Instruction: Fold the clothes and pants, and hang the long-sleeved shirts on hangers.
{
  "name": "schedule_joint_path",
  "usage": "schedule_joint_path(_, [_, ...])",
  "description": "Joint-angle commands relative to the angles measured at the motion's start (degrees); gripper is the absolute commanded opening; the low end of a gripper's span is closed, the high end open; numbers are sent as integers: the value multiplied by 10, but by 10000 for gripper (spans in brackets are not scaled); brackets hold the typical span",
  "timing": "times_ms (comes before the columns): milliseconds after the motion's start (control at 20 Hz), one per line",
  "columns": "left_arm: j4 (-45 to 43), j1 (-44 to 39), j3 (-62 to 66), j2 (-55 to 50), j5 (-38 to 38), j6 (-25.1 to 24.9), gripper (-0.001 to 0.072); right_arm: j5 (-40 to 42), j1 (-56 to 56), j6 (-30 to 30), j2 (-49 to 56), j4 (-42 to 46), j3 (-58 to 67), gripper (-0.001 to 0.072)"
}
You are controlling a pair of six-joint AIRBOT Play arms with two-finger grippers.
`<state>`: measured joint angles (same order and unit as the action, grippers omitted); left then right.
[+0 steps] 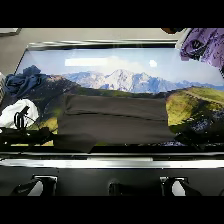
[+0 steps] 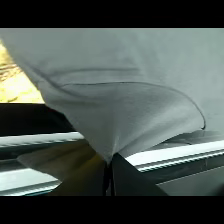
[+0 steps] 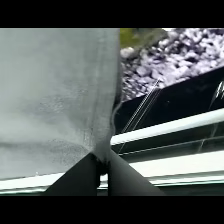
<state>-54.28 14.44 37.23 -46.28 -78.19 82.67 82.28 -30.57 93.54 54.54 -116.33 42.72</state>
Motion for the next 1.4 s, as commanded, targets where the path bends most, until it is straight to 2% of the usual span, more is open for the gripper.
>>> schedule_joint_path(0, [5, -41, 33, -35, 56, 14, 16, -46, 84, 3, 9, 17, 38, 35])
schedule_joint_path(200, [15, -73, 125, -164, 115, 0, 16, -109, 166, -43, 114, 71, 136, 36])
schedule_joint_path(350, [18, -85, 210, -268, 129, -9, 16, -127, 169, -42, 199, 58, 202, 36])
schedule_joint_path(650, [23, -88, 393, -439, 131, -12, 16, -168, 170, -24, 305, 30, 292, 37])
schedule_joint_path(950, [29, -90, 517, -547, 131, 1, 16, -227, 172, -18, 367, 1, 327, 38])
schedule_joint_path(1200, [44, -94, 540, -602, 132, 1, 19, -258, 201, -17, 413, 5, 327, 46])
schedule_joint_path(1250, [44, -94, 540, -606, 133, 5, 52, -257, 200, -35, 417, 14, 327, 136])
schedule_joint_path(1300, [44, -92, 540, -607, 136, 5, 141, -247, 196, -48, 416, 28, 331, 237])
schedule_joint_path(1350, [43, -90, 543, -605, 136, 6, 271, -224, 188, -51, 416, 42, 343, 291])
